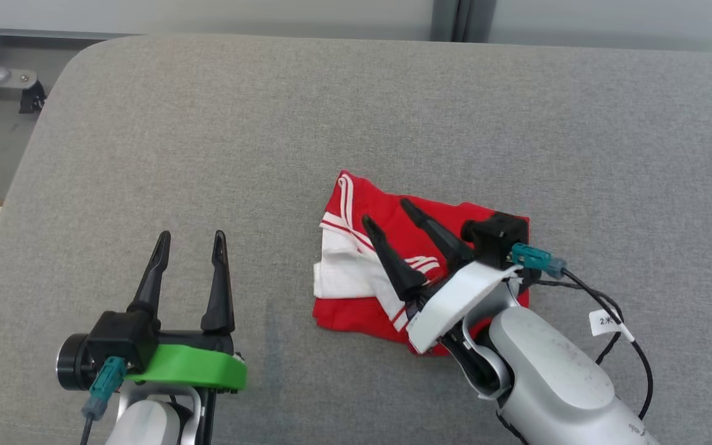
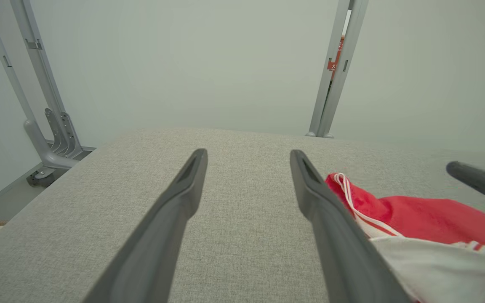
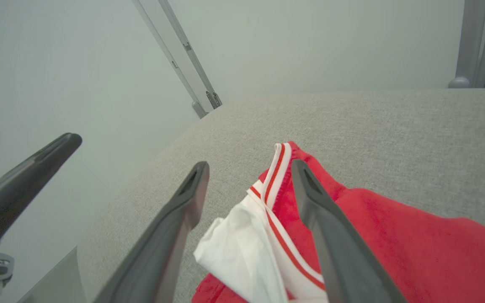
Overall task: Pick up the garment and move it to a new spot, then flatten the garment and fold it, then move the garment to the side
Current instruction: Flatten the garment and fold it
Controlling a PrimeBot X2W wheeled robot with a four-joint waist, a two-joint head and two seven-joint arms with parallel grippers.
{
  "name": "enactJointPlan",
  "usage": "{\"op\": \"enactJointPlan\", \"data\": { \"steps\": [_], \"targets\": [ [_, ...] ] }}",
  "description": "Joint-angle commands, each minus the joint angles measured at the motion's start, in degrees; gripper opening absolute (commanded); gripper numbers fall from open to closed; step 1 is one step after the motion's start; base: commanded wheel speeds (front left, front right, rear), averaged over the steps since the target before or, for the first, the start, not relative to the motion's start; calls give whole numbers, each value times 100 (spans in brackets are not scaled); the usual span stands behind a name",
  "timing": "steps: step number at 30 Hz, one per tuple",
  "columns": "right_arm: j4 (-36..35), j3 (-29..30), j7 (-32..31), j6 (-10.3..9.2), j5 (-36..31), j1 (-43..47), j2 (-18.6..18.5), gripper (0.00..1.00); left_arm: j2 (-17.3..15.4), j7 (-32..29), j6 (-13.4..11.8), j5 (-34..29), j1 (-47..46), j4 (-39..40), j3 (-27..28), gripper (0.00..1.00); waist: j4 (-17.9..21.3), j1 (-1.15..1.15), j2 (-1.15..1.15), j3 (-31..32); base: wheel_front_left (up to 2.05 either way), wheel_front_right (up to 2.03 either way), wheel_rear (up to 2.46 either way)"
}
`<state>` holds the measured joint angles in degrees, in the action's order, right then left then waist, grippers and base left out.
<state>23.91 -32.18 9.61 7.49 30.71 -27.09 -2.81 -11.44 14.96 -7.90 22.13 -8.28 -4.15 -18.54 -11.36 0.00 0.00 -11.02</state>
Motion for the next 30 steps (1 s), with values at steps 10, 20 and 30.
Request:
{"op": "enactJointPlan", "data": {
  "steps": [10,20,30],
  "targets": [
    [-978,1256,521,-2,-966,195,-459,100,-71,27,-74,-64,2,-30,126,100,394,0,0,56,0,0,0],
    [-2186,3023,47,-2,-1737,1733,-775,100,-188,26,-149,-82,189,-6,240,100,733,0,0,193,0,0,0],
    [-3049,3580,-427,-2,-1945,2904,-487,100,-334,-9,-201,-38,536,-88,260,100,922,0,0,622,0,0,0]
  ]
}}
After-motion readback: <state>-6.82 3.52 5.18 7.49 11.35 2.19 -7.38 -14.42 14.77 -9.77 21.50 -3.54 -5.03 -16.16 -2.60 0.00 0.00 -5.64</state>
